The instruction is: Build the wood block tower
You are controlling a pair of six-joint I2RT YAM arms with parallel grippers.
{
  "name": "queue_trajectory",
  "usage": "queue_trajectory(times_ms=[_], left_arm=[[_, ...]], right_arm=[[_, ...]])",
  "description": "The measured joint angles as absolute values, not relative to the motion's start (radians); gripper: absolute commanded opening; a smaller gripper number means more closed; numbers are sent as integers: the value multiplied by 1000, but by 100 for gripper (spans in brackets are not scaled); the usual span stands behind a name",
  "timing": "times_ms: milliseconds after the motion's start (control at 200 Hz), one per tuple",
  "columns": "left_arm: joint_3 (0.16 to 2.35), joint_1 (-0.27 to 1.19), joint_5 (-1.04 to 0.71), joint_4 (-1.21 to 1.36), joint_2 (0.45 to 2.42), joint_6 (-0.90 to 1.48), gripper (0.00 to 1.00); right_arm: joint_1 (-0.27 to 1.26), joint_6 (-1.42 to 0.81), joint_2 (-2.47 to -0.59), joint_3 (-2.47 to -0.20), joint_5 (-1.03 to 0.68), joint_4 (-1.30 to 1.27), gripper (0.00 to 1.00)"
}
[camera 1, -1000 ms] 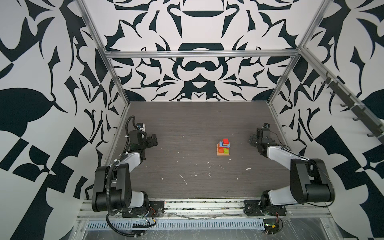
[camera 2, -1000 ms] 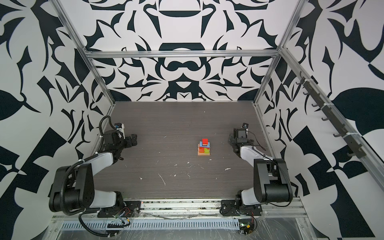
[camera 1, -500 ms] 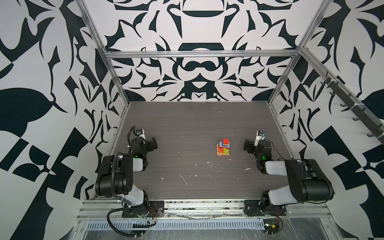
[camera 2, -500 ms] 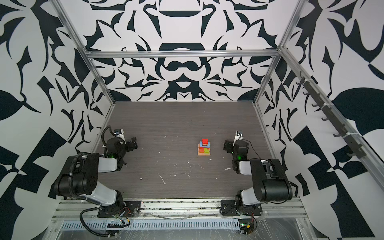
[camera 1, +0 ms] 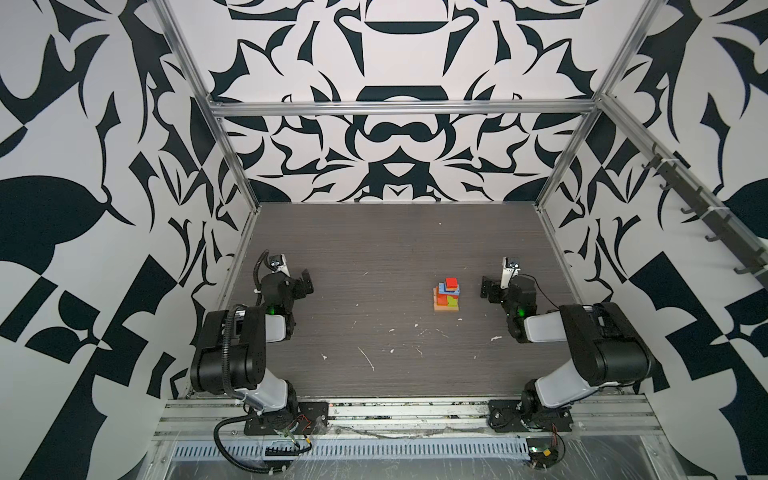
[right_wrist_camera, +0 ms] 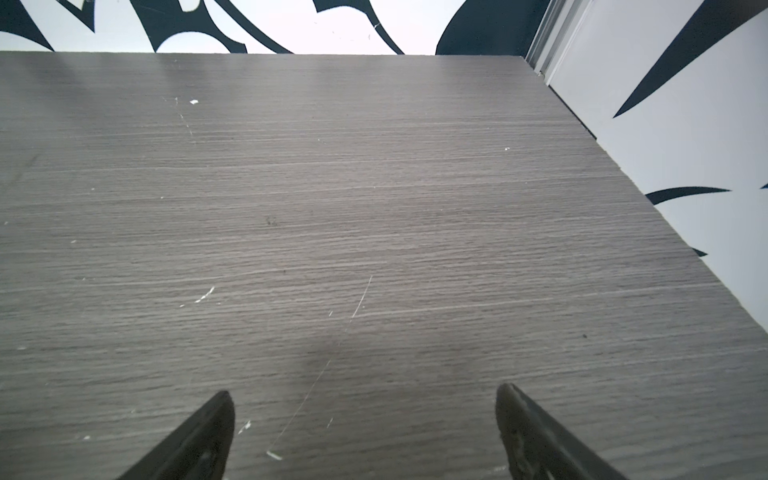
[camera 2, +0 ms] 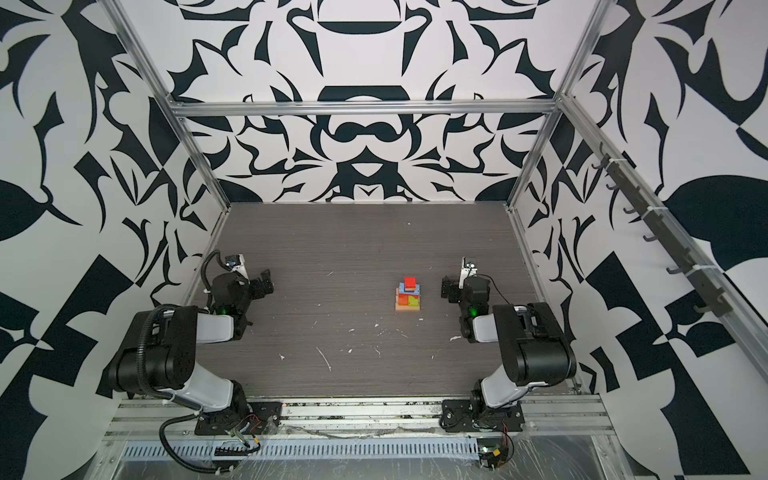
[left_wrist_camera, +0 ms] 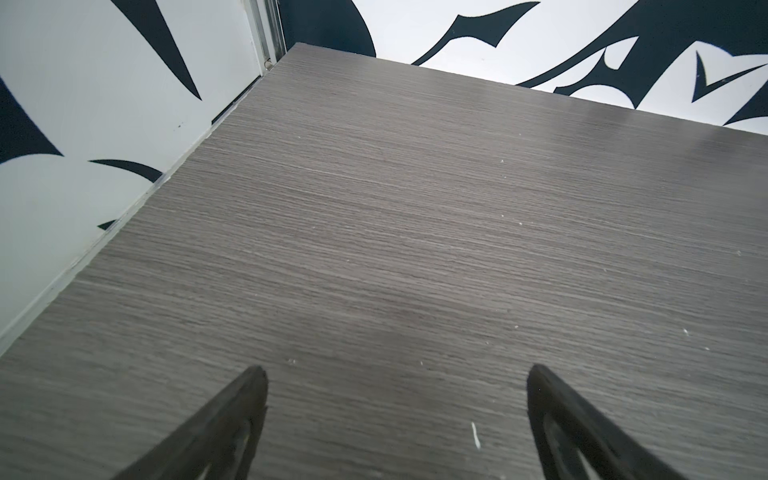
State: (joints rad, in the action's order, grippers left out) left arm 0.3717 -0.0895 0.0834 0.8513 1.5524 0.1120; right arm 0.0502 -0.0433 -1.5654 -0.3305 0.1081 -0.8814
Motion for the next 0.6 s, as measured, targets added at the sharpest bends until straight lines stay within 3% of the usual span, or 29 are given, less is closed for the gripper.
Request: queue_trajectory(times_ms=[600], left_arm=[[372, -89, 83, 855, 1553, 112, 99]], right_arm=[[50, -2, -1565, -331, 40, -881, 100]])
